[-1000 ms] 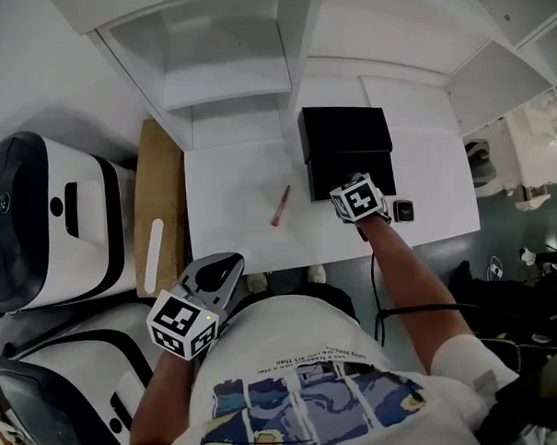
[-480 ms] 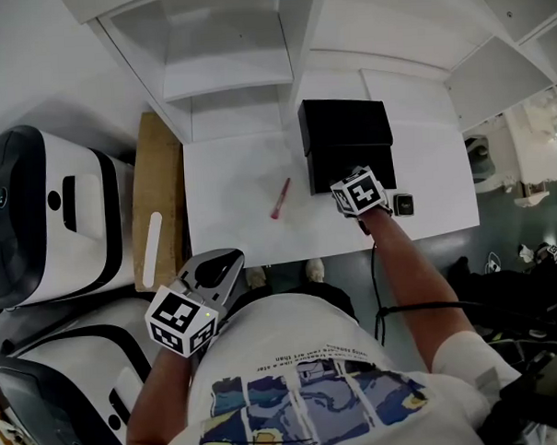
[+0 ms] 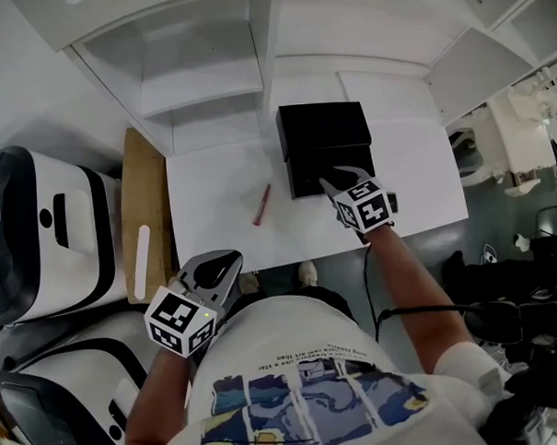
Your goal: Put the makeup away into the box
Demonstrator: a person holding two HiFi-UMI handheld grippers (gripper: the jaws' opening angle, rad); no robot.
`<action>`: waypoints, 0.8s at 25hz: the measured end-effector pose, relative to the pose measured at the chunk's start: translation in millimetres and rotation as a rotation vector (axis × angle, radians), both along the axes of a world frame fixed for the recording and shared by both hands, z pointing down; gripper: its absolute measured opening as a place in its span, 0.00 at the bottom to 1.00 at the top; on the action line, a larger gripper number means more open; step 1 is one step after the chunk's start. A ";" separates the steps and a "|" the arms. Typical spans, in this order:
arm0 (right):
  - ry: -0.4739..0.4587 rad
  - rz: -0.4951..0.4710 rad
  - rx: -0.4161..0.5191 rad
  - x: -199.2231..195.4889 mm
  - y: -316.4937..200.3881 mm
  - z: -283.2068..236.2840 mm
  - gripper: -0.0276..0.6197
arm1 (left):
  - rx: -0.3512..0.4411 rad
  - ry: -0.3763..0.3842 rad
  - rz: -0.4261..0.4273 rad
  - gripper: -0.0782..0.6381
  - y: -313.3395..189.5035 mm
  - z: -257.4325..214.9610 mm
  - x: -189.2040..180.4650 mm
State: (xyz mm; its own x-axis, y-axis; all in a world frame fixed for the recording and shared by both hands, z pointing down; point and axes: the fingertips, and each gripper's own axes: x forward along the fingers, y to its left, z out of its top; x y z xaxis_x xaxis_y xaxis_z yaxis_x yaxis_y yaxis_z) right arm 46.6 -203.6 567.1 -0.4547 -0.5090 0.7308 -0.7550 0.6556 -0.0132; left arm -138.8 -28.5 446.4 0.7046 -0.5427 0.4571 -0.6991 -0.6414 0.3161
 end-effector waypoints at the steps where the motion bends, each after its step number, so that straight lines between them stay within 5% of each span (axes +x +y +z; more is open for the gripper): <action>1: -0.018 0.009 0.014 4.4 4.3 -7.2 0.25 | 0.003 0.002 0.011 0.13 -1.5 -0.4 5.9; 13: -0.036 0.155 0.009 105.8 78.0 -7.8 0.25 | 0.014 0.012 0.128 0.13 -15.7 -0.5 79.9; 20: 0.023 0.336 -0.042 180.2 88.0 36.3 0.44 | 0.017 -0.004 0.158 0.13 -20.4 -3.0 109.0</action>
